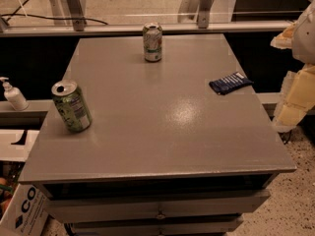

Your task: Knock green can over

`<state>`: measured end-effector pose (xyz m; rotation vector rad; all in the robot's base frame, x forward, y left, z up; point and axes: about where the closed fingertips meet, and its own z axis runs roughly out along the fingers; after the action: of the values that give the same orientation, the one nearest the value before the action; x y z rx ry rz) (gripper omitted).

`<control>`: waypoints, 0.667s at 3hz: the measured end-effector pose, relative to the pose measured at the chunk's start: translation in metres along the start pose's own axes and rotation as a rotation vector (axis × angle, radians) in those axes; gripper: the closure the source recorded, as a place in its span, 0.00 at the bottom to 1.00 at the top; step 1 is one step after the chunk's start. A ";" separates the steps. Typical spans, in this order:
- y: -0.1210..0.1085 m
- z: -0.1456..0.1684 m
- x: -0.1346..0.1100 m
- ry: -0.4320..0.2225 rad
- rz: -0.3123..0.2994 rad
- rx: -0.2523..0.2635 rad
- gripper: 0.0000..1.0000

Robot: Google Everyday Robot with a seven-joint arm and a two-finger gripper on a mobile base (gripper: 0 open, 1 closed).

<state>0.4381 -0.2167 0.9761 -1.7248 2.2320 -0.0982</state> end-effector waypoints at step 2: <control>-0.001 0.006 -0.014 -0.077 0.019 -0.009 0.00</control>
Offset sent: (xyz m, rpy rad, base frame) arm 0.0189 0.0404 -0.0139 0.2395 -0.0030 0.0038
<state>0.4444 -0.2027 0.9733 -1.6821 2.1962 -0.0177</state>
